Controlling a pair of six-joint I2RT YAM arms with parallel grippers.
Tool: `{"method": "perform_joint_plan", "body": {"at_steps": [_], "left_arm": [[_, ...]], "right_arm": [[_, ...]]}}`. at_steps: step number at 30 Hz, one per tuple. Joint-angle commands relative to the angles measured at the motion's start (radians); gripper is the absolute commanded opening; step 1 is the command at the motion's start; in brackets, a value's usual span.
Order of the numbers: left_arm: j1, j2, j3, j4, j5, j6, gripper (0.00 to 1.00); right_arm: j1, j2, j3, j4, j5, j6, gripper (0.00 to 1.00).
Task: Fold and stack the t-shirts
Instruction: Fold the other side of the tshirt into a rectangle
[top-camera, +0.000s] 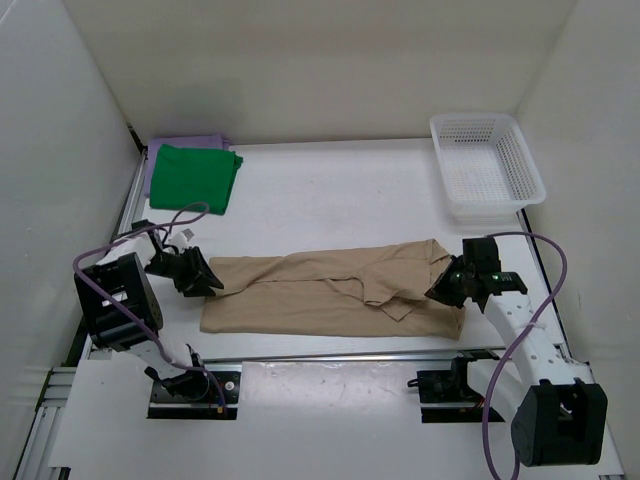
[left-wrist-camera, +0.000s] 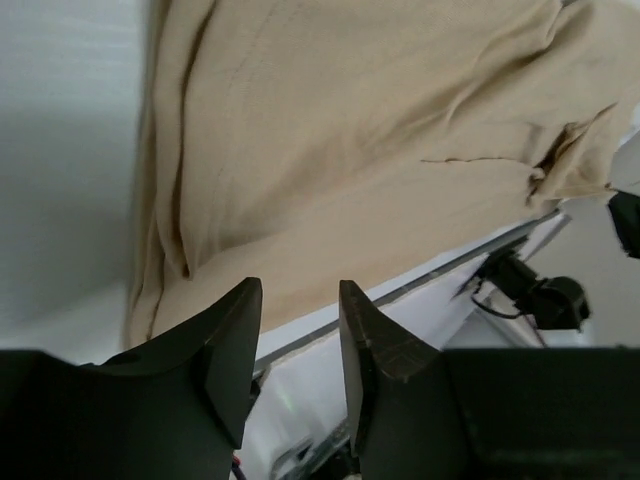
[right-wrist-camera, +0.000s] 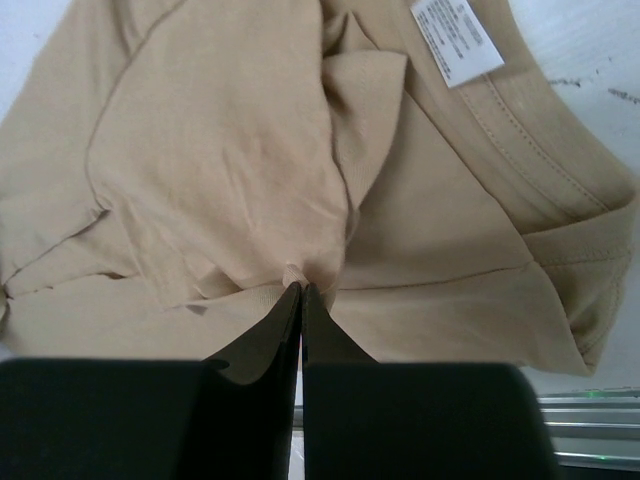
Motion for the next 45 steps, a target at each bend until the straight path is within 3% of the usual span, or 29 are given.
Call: {"method": "perform_joint_plan", "body": {"at_steps": [1, 3, 13, 34, 39, 45], "left_arm": [[-0.039, -0.046, 0.014, 0.088, -0.037, 0.009, 0.47], [-0.050, -0.021, 0.023, 0.078, -0.150, 0.009, 0.47], [-0.023, 0.013, 0.105, -0.036, -0.356, 0.009, 0.48], [-0.064, 0.120, 0.155, -0.036, -0.229, 0.009, 0.43], [-0.084, 0.129, 0.155, -0.036, -0.229, 0.009, 0.39], [-0.093, 0.163, 0.195, -0.057, -0.220, 0.009, 0.25]], "right_arm": [[-0.004, -0.013, -0.012, 0.005, 0.010, 0.005, 0.00], [-0.004, -0.013, -0.012, -0.004, 0.021, 0.016, 0.00], [-0.004, 0.042, 0.037, -0.004, 0.030, 0.006, 0.00], [-0.004, 0.112, 0.068, 0.015, 0.040, -0.032, 0.00], [-0.004, 0.112, 0.068, 0.015, 0.040, -0.032, 0.00], [-0.004, 0.112, 0.068, 0.015, 0.040, -0.032, 0.00]]}}
